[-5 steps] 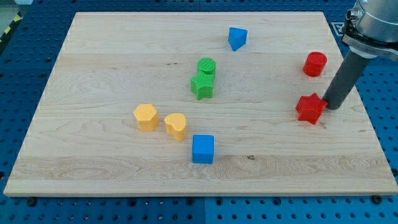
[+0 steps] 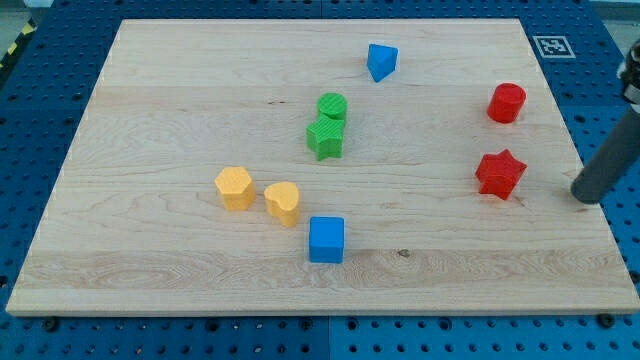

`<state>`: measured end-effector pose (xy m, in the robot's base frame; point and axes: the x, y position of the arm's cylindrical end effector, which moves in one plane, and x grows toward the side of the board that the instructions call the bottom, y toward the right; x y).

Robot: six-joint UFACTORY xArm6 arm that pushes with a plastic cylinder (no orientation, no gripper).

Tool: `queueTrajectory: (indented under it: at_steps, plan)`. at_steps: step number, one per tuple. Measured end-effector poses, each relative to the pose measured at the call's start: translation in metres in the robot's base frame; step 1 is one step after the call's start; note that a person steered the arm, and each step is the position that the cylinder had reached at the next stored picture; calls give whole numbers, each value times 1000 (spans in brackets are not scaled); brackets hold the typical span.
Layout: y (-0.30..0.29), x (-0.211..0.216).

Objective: Place the arm towards the bottom right of the red star

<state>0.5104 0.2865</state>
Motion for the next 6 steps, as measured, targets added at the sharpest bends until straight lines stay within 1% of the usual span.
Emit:
queueTrajectory:
  at_steps: [1,2,4,6]
  plan:
    - [-16,13]
    - [-46,3]
    - [-47,1]
    - [-66,-4]
